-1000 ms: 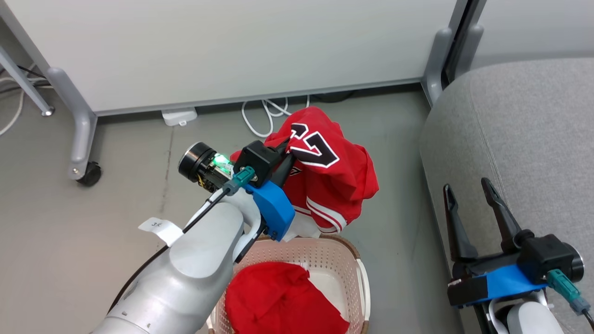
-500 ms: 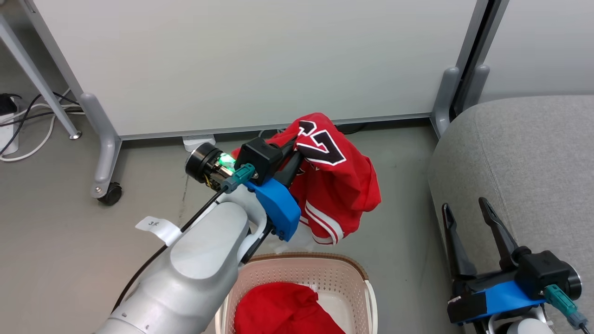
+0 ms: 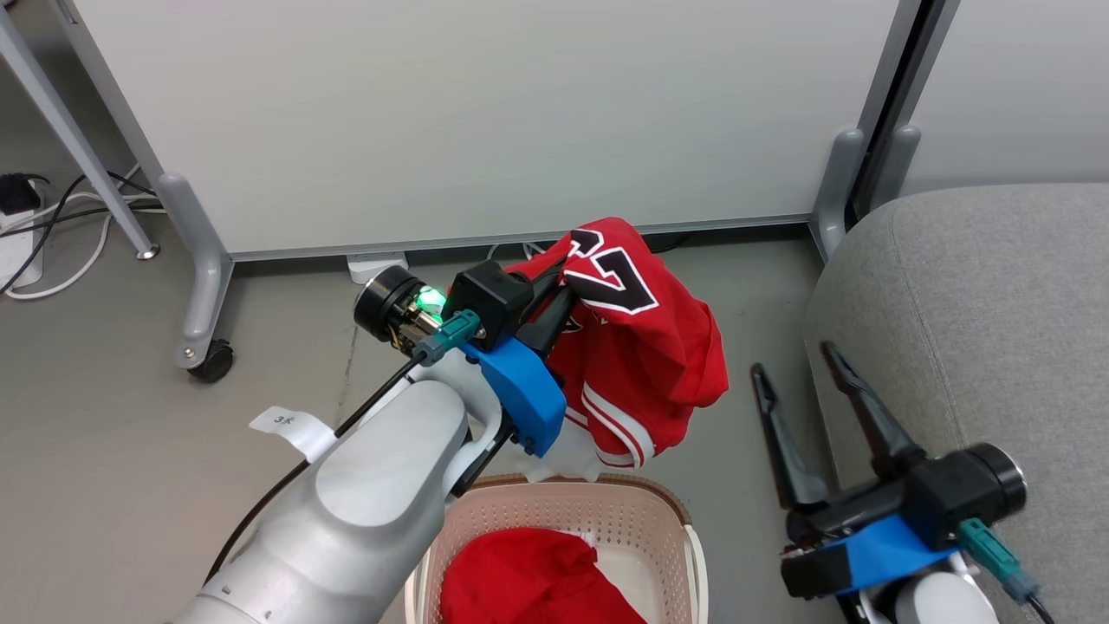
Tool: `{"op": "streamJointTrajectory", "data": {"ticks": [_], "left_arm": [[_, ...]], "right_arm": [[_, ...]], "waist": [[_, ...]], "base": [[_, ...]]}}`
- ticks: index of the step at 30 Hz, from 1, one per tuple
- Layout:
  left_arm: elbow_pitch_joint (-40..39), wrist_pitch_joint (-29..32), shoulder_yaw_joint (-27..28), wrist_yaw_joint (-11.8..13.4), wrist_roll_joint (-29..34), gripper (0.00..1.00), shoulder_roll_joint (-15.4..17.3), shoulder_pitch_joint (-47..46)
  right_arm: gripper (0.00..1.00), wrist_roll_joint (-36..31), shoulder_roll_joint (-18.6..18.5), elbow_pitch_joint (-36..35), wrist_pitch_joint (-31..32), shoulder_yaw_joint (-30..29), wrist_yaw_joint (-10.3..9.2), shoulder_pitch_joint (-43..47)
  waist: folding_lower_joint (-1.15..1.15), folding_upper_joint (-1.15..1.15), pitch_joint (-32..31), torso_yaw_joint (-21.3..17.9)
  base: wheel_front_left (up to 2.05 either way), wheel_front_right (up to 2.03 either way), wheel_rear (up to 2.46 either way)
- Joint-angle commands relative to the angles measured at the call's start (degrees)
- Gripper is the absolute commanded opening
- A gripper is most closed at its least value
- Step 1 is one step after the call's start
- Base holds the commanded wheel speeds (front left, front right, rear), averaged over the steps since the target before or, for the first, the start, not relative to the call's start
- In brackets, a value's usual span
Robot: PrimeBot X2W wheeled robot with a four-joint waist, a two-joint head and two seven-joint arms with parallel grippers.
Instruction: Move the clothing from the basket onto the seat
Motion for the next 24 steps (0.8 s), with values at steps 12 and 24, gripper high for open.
{"op": "streamJointTrajectory", "data": {"ticks": [12, 24], "left_arm": [[-0.9, -0.5, -0.7, 0.0, -0.2, 0.00, -0.7, -2.0], [-1.8, -0.9, -1.9, 0.0, 0.1, 0.00, -2.1, -3.6]], "right_arm": [[1.00, -1.5, -3.4, 4.1, -0.1, 12.1, 0.03, -11.4], [1.00, -3.1, -3.5, 16.4, -0.1, 14.0, 0.03, -20.0]], "waist": [[0.01, -0.01, 1.4, 1.1], [0.01, -0.01, 3.3, 2.5]], "base": [[0.00, 0.00, 0.00], [0.00, 0.00, 0.00]]}}
